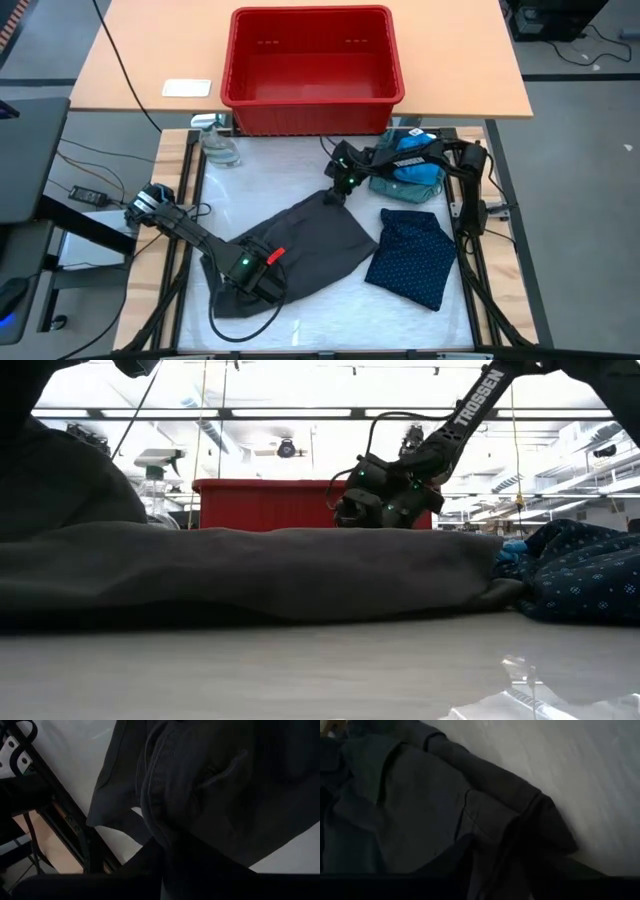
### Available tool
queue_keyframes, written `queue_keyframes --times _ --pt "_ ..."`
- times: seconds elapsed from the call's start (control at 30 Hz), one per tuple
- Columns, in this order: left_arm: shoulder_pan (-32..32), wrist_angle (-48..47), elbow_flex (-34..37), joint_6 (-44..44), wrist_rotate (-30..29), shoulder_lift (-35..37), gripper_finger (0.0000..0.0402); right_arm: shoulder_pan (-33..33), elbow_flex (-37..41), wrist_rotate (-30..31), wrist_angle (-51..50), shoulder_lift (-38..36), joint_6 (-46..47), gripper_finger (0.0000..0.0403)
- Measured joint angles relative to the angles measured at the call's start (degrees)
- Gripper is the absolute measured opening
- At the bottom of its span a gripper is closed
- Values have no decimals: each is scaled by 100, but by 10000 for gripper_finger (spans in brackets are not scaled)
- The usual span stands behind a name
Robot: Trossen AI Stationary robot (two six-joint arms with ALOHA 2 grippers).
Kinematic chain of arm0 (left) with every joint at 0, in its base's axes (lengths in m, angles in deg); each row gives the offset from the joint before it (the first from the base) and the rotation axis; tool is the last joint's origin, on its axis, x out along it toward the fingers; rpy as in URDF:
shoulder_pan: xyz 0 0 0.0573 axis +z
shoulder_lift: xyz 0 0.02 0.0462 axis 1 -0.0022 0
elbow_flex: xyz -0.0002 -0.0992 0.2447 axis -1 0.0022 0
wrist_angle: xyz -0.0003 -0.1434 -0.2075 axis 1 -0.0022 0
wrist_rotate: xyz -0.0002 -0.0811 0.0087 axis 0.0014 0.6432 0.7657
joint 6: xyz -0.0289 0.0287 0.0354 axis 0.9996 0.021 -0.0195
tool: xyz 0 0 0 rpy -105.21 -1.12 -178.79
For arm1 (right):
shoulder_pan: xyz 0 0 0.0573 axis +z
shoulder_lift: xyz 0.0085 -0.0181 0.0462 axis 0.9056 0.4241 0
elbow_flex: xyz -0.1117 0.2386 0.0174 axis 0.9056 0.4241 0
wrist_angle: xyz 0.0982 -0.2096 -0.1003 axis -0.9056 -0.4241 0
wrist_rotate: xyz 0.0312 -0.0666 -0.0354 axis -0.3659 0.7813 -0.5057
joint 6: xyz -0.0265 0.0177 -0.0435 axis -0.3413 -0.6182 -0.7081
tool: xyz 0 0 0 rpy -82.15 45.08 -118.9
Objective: Fold laundry
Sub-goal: Fold the gray shorts
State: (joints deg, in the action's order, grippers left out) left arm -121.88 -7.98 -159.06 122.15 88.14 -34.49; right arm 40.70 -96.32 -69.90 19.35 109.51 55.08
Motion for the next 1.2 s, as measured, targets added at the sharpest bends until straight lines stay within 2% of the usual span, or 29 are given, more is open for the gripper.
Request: queue_keyframes --times 0.17,0.27,0.5,0.6,0.67,0.77,0.9,0.93,1.07,1.2 --pt "0 -4 0 -2 30 0 82 43 0 74 -102 -33 216 133" --pt "-25 -4 0 20 132 0 82 10 2 269 -463 -189 113 124" --pt "-138 0 0 168 138 0 82 22 2 393 -478 -645 -215 159" --pt "-138 2 0 172 144 0 82 182 -1 408 -238 -610 -258 173" --pt "-136 7 0 174 135 0 82 301 -2 659 -59 -504 -269 170" --pt "-133 28 -2 177 63 0 82 396 0 842 210 -299 -254 137" --pt "-122 40 -2 179 0 0 82 415 4 858 252 -212 -343 32" --pt "-122 37 -2 179 0 0 82 416 2 854 267 -218 -415 17" --pt "-122 44 -4 179 -2 0 82 406 2 864 -60 -456 -361 7" --pt "-122 52 -4 270 131 0 82 397 2 972 -729 -1025 -593 4"
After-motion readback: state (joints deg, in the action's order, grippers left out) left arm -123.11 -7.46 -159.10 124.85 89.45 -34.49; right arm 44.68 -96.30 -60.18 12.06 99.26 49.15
